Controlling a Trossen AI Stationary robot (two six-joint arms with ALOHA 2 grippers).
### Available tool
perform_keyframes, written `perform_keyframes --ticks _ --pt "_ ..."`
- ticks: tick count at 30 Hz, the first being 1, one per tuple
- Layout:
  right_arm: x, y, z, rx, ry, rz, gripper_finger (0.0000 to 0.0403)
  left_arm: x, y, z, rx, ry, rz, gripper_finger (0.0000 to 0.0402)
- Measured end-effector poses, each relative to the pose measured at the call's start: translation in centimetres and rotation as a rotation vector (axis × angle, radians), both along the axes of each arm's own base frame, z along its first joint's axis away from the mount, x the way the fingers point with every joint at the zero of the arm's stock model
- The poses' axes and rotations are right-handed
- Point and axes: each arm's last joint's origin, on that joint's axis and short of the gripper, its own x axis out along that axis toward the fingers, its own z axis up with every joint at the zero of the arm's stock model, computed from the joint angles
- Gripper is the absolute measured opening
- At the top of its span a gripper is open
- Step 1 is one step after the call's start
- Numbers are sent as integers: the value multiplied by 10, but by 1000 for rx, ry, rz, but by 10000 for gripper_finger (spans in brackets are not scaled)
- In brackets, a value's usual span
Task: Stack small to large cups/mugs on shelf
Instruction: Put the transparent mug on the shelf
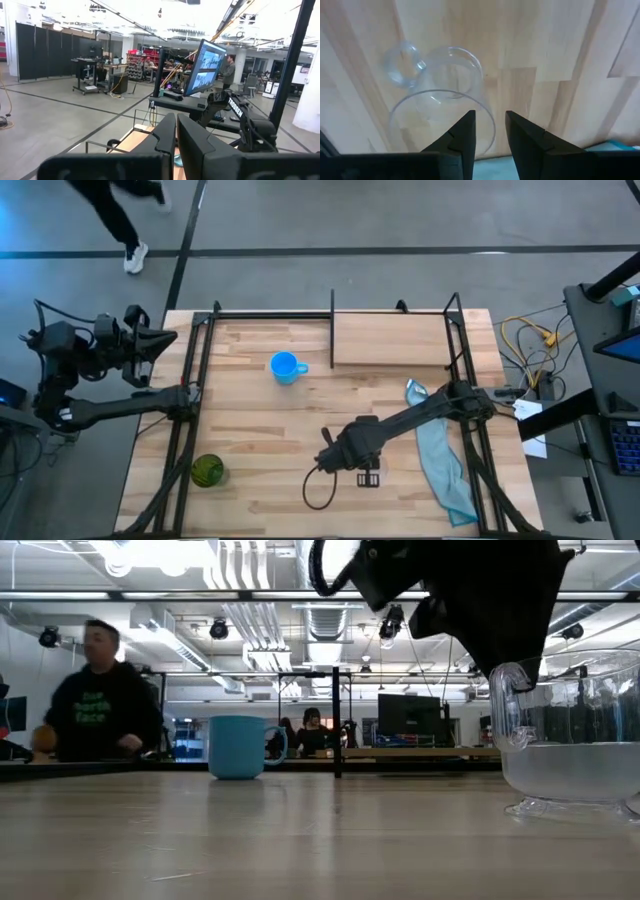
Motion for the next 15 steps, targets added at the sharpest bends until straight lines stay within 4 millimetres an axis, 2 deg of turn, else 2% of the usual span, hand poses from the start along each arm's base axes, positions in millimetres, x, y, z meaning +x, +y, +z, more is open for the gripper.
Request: perform_keyframes --ticks 8,13,15 --pt "-1 -6 -11 -50 1 16 92 -3 -1 0 3 -9 0 4" --pt "-1 -10 -18 -57 17 8 28 -4 -1 0 4 -13 1 4" --pt "-1 -11 -17 -56 17 4 15 -4 -1 0 4 -12 1 4"
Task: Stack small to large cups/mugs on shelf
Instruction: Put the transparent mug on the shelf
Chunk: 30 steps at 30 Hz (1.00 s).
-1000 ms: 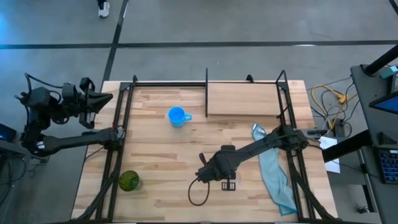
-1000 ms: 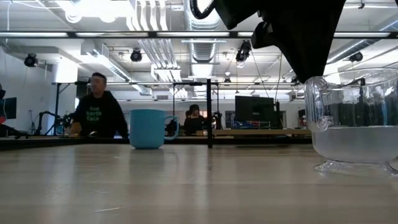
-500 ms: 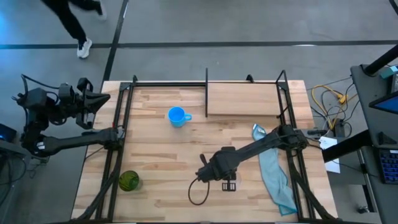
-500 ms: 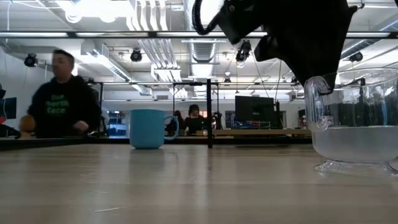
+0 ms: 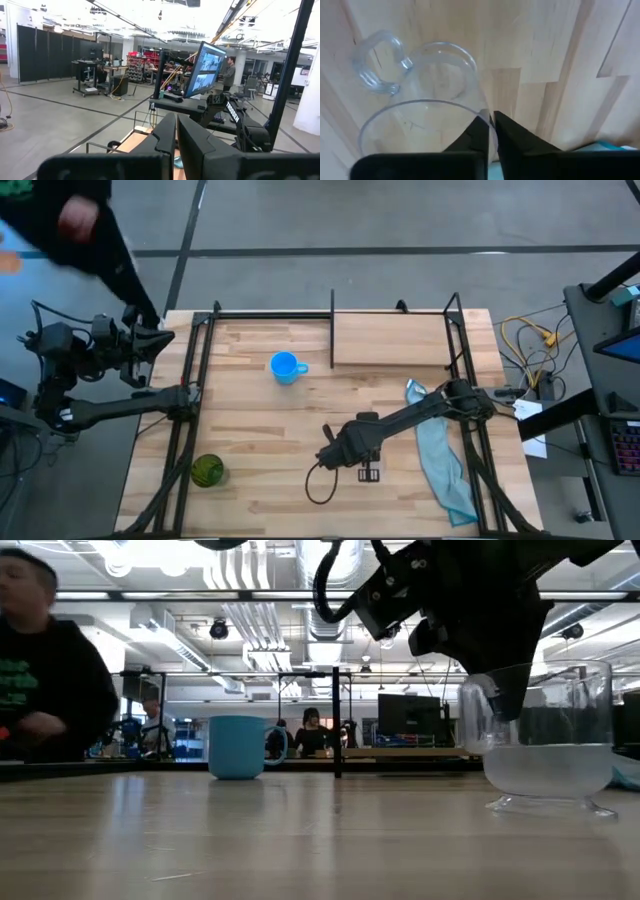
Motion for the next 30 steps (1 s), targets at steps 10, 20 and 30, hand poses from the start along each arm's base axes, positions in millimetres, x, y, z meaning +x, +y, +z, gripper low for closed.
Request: perform_keyframes --ticks 10,20,30 --pt "15 -24 59 -14 -140 -46 8 0 0 0 0 0 2 4" --pt "5 -116 135 -199 -401 -253 8 0 0 0 -1 0 1 4" --pt "-53 -228 191 -266 -530 -581 8 6 2 -2 -8 21 1 4"
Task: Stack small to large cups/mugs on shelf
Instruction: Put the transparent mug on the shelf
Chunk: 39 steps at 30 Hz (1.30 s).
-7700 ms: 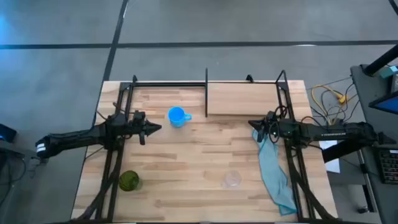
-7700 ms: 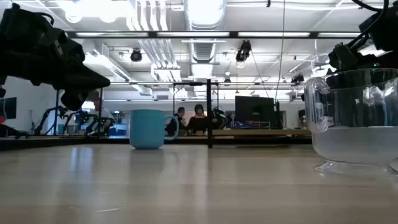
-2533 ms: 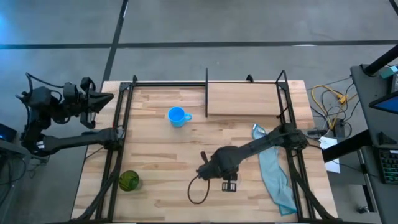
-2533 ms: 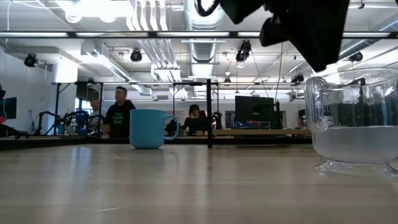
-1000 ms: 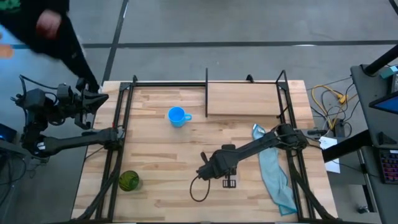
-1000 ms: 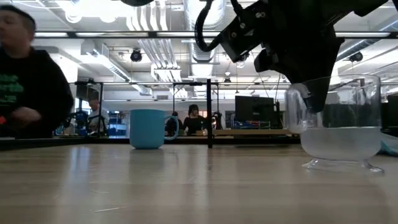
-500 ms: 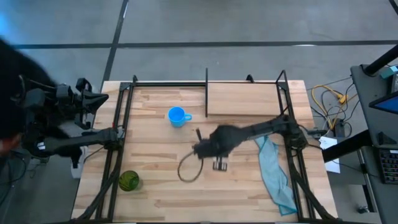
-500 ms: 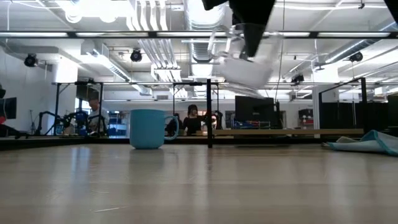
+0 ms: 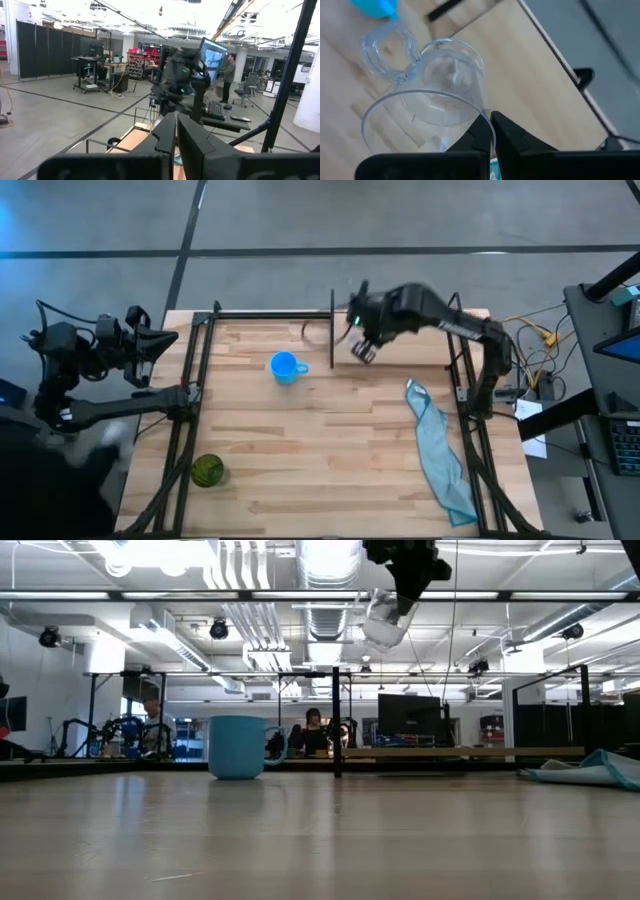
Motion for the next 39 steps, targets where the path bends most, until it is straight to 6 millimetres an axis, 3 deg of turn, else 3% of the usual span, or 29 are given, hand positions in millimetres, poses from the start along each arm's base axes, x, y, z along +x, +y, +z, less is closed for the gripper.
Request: perform_keyframes --ticks 6,12,17,23,39 --pt "-11 -49 -8 90 28 8 8 5 2 0 -6 20 1 4" --pt "-6 -93 -39 136 133 40 8 11 4 0 -13 38 20 4" --pt "3 -117 -69 185 217 92 8 14 5 0 -16 46 42 4" --pt "18 -133 -91 212 253 172 8 17 7 0 -20 56 69 4" --pt "48 -152 -114 208 243 232 10 18 8 -1 -17 64 87 4"
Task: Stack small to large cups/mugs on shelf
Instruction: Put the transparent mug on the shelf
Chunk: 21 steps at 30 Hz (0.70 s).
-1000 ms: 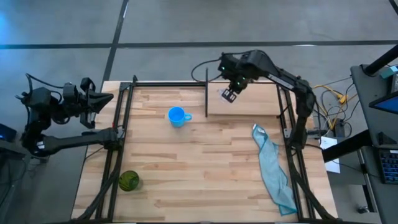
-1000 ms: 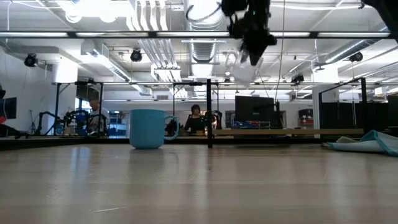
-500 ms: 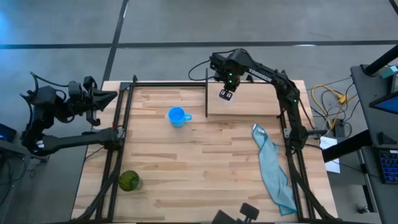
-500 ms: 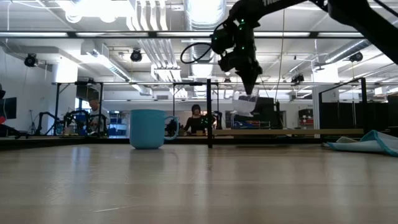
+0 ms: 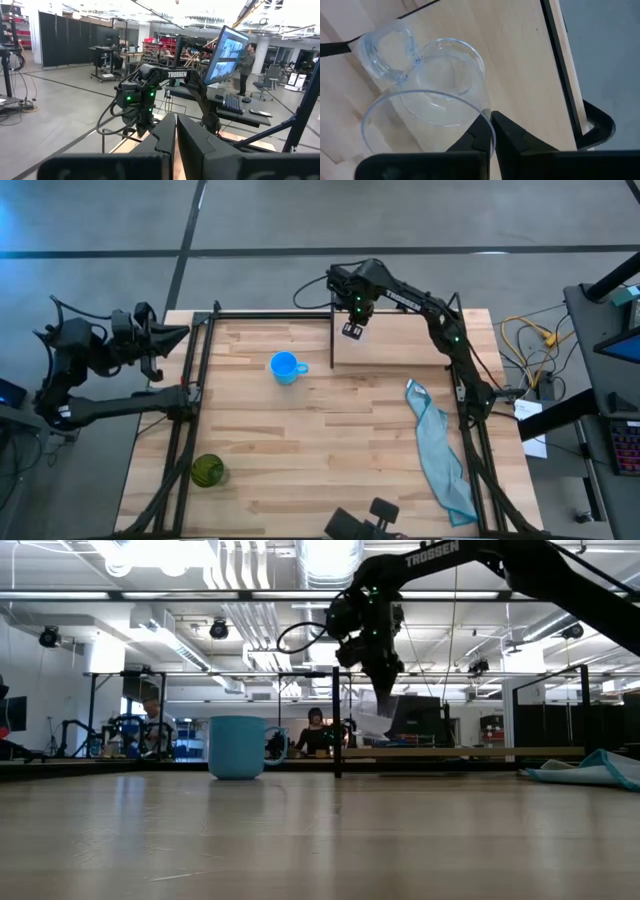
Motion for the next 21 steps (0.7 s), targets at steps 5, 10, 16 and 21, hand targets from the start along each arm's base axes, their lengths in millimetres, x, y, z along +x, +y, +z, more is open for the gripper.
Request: perform_keyframes --ticks 5,10,16,21 --pt "1 0 -5 18 21 4 26 0 0 0 -1 0 1 4" --pt "2 -1 -6 13 17 4 45 0 0 0 -2 0 0 4" --pt "3 -4 -6 -51 25 -3 54 0 0 0 -2 0 0 4" --pt "1 -4 -2 -116 55 -9 54 0 0 0 -2 0 0 4"
